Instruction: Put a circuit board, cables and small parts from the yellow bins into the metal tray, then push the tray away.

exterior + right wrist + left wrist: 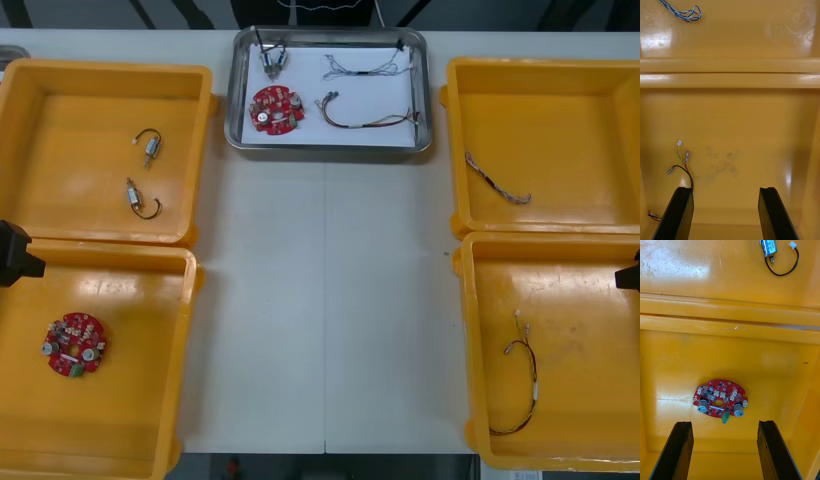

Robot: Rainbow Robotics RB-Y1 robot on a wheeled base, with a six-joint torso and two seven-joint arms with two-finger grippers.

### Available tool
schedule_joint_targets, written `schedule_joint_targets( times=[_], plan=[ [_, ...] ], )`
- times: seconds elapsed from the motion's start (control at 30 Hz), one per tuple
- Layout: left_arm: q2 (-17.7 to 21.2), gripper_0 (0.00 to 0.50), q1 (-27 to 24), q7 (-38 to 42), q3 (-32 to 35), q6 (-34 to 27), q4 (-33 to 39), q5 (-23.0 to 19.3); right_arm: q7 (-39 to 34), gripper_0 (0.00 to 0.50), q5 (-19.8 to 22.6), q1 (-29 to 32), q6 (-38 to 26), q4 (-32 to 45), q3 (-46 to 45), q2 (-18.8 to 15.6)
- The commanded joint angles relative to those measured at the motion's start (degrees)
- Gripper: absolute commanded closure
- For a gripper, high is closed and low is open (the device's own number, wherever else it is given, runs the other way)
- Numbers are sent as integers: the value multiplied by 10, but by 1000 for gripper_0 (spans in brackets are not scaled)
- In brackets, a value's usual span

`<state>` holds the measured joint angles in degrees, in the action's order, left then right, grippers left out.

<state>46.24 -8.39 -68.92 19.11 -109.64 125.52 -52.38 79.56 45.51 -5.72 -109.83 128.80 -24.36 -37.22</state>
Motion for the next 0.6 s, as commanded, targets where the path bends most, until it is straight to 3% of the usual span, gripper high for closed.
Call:
schedule_joint_targets(
  times=[0.03,0.6],
  plan=[
    [25,0,9,-48,15,-4,15,5,-23,0,5,9,-2,6,-3,-21],
    [25,0,9,-48,15,-4,15,5,-23,0,5,9,-2,6,-3,-21]
  ],
)
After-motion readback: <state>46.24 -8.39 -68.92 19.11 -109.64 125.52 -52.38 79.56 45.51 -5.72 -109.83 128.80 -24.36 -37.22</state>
